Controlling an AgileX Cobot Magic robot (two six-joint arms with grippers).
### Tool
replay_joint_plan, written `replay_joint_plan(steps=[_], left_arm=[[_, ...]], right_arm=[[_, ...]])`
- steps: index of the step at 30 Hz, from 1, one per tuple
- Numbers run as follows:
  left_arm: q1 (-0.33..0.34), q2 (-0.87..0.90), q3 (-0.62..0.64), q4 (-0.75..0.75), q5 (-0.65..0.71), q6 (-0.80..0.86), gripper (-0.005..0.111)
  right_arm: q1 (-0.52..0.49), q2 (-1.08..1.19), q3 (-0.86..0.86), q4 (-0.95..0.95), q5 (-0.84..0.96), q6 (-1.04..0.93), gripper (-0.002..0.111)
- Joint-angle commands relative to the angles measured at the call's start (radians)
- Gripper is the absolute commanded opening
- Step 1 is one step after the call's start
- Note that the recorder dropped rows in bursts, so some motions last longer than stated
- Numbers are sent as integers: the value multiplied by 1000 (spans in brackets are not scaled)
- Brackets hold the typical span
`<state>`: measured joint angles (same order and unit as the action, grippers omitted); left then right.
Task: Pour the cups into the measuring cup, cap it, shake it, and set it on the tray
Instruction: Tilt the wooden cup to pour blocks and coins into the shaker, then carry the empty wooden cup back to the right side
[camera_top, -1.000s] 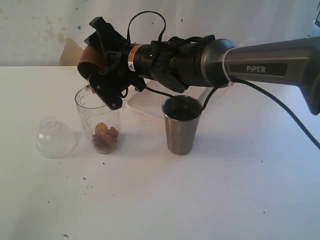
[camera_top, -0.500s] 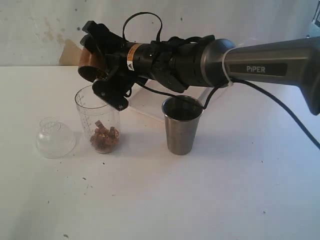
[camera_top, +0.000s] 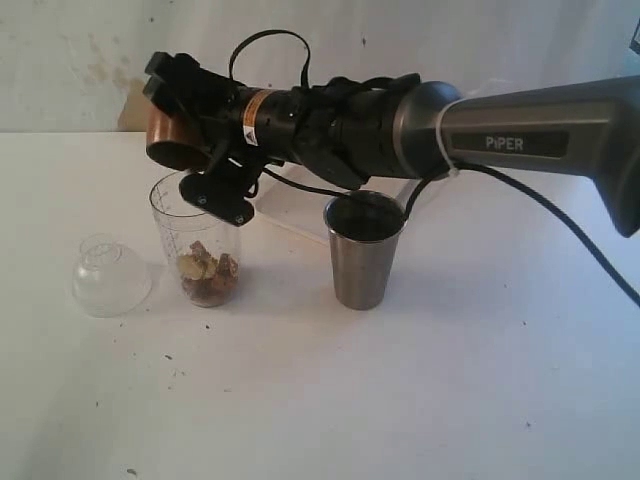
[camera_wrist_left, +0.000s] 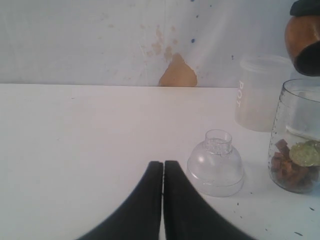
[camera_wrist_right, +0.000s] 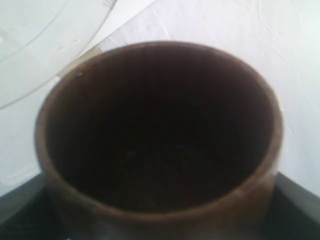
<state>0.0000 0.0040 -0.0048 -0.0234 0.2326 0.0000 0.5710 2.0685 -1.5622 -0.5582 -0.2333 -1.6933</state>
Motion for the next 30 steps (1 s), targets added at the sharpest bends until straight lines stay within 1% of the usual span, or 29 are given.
replay_joint_plan(steps=[1, 4, 6, 8, 10, 12, 14, 15, 19, 22, 24, 26, 27, 30], left_arm=[[0, -4, 5, -13, 0, 0, 1], [0, -4, 5, -13, 0, 0, 1], [0, -4, 5, -13, 0, 0, 1], [0, -4, 5, -13, 0, 0, 1], [0, -4, 5, -13, 0, 0, 1], [0, -4, 5, -13, 0, 0, 1], [0, -4, 5, -13, 0, 0, 1], [0, -4, 5, -13, 0, 0, 1], [0, -4, 5, -13, 0, 0, 1], [0, -4, 5, -13, 0, 0, 1], [0, -4, 5, -13, 0, 0, 1], [0, -4, 5, -13, 0, 0, 1], [0, -4, 5, -13, 0, 0, 1], [0, -4, 5, -13, 0, 0, 1]], right_arm=[[2, -3, -7, 0, -6, -9, 0], [2, -3, -7, 9, -8, -5, 0], [2, -3, -7, 46, -10, -5, 0], [2, -3, -7, 125, -20, -5, 0], [2, -3, -7, 242, -36, 0, 0], [4, -14, -7, 347, -45, 54, 0], [4, -26, -7, 386, -45, 155, 0], [4, -34, -7, 385, -40, 236, 0], [-9, -69, -7, 385, 6, 455, 0], [-29, -90, -7, 402, 22, 777, 0], [-54, -112, -7, 425, 43, 1043, 0], [-78, -134, -7, 422, 82, 1243, 0], [-89, -145, -7, 423, 103, 1301, 0], [-122, -181, -7, 424, 188, 1381, 0]])
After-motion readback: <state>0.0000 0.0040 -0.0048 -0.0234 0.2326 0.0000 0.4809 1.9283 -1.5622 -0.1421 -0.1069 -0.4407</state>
